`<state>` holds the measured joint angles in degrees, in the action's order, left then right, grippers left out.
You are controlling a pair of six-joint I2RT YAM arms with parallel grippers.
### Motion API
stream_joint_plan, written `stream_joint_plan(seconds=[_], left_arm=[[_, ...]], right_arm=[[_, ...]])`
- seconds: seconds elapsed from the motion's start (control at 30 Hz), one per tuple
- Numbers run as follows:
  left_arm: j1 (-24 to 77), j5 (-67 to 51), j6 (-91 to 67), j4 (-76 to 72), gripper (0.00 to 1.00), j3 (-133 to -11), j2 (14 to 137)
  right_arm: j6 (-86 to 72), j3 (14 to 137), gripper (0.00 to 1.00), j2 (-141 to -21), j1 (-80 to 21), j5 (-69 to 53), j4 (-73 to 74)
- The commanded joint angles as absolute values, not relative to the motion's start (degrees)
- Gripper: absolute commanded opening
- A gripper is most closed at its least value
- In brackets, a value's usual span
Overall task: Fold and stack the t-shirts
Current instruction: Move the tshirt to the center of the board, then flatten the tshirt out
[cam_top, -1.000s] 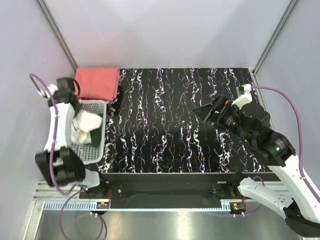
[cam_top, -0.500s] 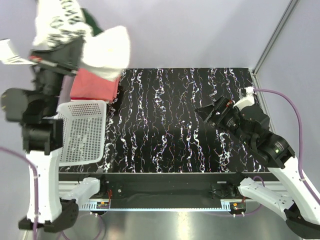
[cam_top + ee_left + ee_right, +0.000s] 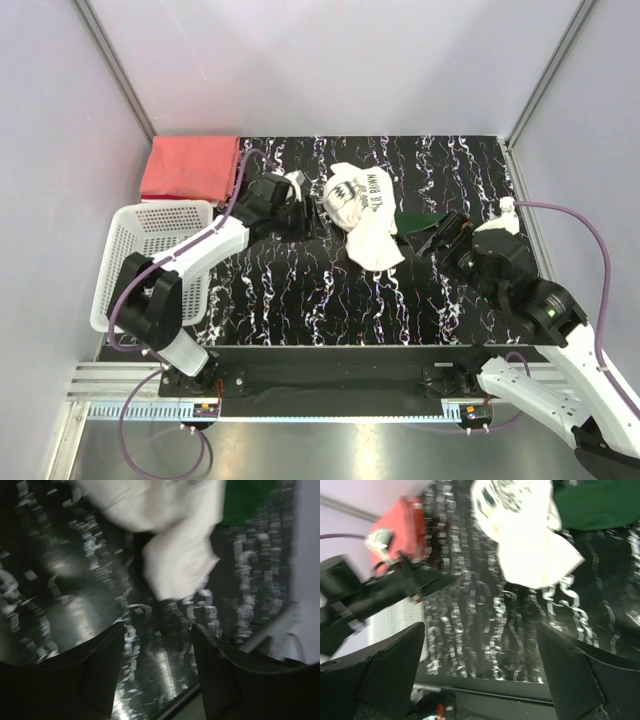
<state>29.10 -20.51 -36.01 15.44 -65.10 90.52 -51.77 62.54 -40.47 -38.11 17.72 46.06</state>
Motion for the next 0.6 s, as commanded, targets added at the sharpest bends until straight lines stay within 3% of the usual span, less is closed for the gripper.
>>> stream_joint_plan(seconds=[0.0,0.23,0.43,0.57], left_arm=[[34.10,-4.86,-25.31,24.77,0.63,-69.43,84.99],[38.50,-10.36,-28.21,17.50,0.70,-63.98,88.67],[39.11,-12.74,-30.14,9.15,0.74,-69.24,101.39],[39.99,-12.49,-32.34,6.33,0.75,-73.64,108.62]], right_arm=[[-55.45,59.16,0.99,-42.71,-38.23,24.43,50.36],[-55.38,58.10,0.98,-54.48,-32.99,31.30,47.83],[-50.46,55.02,0.98,-64.41,-14.44,15.75,38.51],[-46.85,52.83,1.00,-70.82,3.99,2.41,30.07]])
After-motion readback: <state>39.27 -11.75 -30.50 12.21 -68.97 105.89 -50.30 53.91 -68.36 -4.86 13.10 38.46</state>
